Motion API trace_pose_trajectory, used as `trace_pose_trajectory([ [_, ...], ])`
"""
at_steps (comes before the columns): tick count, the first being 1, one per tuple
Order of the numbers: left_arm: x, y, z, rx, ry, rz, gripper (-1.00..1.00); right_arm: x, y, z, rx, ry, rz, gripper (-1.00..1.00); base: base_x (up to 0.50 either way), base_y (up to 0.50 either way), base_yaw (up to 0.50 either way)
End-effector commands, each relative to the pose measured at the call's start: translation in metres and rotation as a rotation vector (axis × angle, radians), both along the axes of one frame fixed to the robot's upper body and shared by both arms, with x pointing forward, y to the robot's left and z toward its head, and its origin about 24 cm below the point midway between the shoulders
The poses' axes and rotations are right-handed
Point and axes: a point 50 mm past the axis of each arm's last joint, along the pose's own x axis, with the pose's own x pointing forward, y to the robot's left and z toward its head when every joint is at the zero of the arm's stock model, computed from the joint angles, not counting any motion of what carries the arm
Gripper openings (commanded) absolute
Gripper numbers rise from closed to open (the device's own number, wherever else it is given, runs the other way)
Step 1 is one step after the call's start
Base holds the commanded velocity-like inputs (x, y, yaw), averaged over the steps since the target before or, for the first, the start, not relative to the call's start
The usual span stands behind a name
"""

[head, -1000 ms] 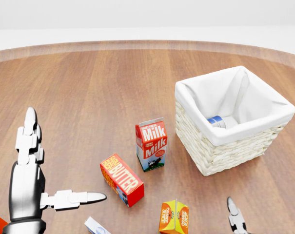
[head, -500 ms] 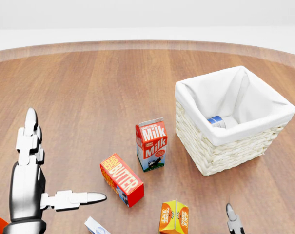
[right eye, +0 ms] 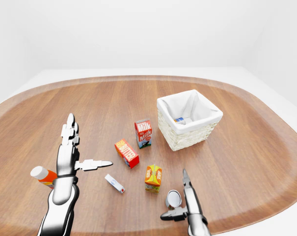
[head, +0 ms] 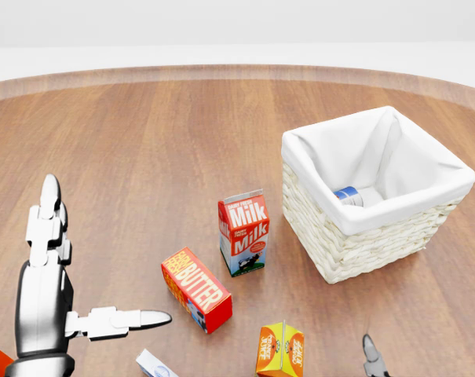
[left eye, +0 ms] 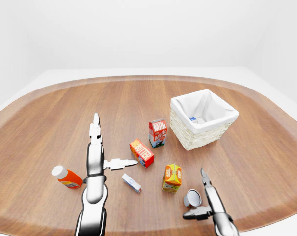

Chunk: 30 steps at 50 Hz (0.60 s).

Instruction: Pick up the alphabet soup and the tomato sauce, and put them in the basket.

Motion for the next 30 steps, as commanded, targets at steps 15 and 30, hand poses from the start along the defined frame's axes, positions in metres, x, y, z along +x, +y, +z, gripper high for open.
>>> trace_pose_trajectory([
  [15, -0.0005, 0.0008, 0.0008, -0.002, -0.004, 0.004, 1.0, 0.0003, -0.0007, -0.0104, -0.044, 0.037, -0.003, 1.0, 0.0, 0.0, 0.0],
  [30, -0.0005, 0.0008, 0.0008, -0.002, -0.004, 0.004, 1.0, 0.0028, 0.0021, -0.0064, -0.041, 0.017, 0.009, 1.0, 0.0, 0.0, 0.0],
])
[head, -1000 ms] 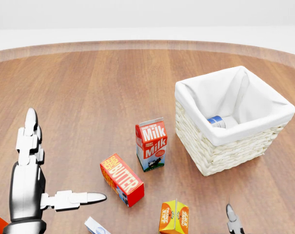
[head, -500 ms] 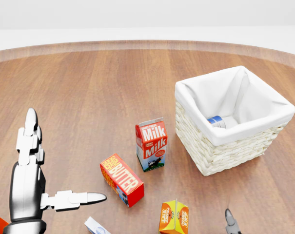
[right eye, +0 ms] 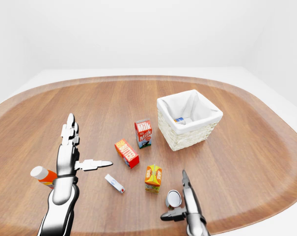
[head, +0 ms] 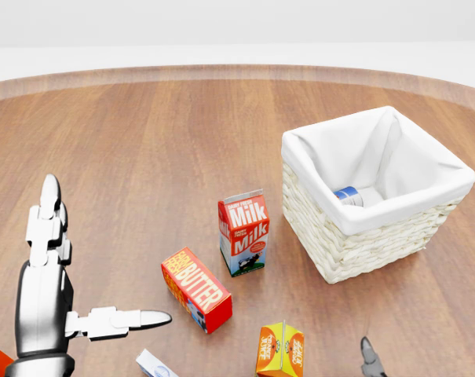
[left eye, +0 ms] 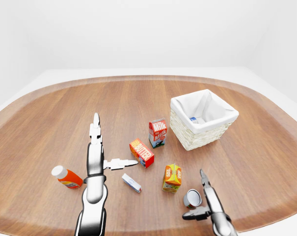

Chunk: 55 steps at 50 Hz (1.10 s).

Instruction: Pick up the alphabet soup and the tomato sauce, and put them in the basket.

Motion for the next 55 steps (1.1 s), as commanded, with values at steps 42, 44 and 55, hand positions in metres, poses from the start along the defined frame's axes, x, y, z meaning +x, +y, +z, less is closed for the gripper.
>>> trace_pose_trajectory([
  [42, -0.001, 0.001, 0.001, -0.002, -0.004, 0.004, 1.0, 0.011, 0.001, 0.075, 0.142, -0.3, 0.042, -1.0, 0.0, 0.0, 0.0],
  [44, 0.0, 0.001, 0.001, -0.002, -0.004, 0.005, 1.0, 0.011, 0.0, 0.078, 0.145, -0.313, 0.043, -1.0, 0.0, 0.0, 0.0],
  [55, -0.001, 0.001, 0.001, -0.002, -0.004, 0.004, 1.0, 0.015, -0.004, 0.094, 0.158, -0.378, 0.047, -1.0, 0.0, 0.0, 0.0],
])
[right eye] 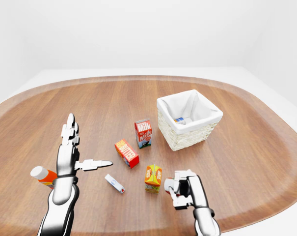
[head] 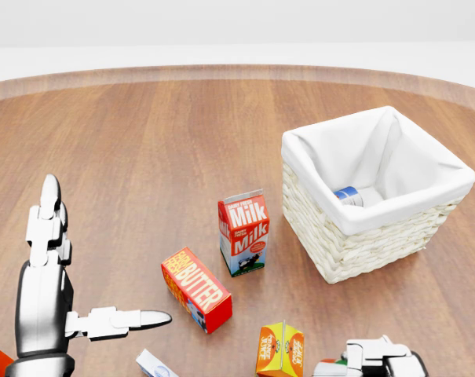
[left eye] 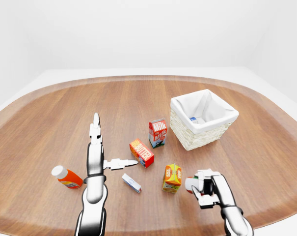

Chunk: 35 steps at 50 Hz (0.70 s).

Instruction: Pick up the alphabet soup and the tomato sauce, and put them in the basket.

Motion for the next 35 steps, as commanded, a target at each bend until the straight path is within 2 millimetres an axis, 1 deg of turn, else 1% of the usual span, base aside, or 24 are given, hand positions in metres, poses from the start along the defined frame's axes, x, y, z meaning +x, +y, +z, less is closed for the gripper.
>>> trace_pose_trajectory([
  [1, -0.001, 0.001, 0.001, -0.002, -0.004, 0.005, 1.0, 0.004, -0.005, 0.023, 0.002, -0.095, -0.014, -1.0, 0.0, 0.0, 0.0],
  [6, -0.001, 0.001, 0.001, -0.002, -0.004, 0.004, 1.0, 0.005, -0.006, 0.031, 0.005, -0.132, -0.011, -1.0, 0.0, 0.0, 0.0],
  [7, -0.001, 0.001, 0.001, -0.002, -0.004, 0.005, 1.0, 0.006, -0.008, 0.02, 0.007, -0.088, -0.028, -1.0, 0.0, 0.0, 0.0],
  [8, -0.001, 0.001, 0.001, -0.002, -0.004, 0.004, 1.0, 0.006, -0.009, 0.017, 0.005, -0.077, -0.034, -1.0, 0.0, 0.0, 0.0],
  [13, -0.001, 0.001, 0.001, -0.002, -0.004, 0.005, 1.0, 0.008, -0.012, 0.022, 0.004, -0.099, -0.037, -1.0, 0.0, 0.0, 0.0],
  [21, 0.0, 0.001, 0.001, -0.002, -0.004, 0.004, 1.0, 0.016, -0.016, 0.039, -0.005, -0.177, -0.041, -1.0, 0.0, 0.0, 0.0],
  [26, -0.001, 0.001, 0.001, -0.002, -0.004, 0.004, 1.0, 0.02, -0.018, 0.045, -0.015, -0.211, -0.046, -1.0, 0.0, 0.0, 0.0],
  [35, 0.0, 0.001, 0.001, -0.002, -0.004, 0.004, 1.0, 0.03, -0.021, 0.072, -0.024, -0.338, -0.048, -1.0, 0.0, 0.0, 0.0],
])
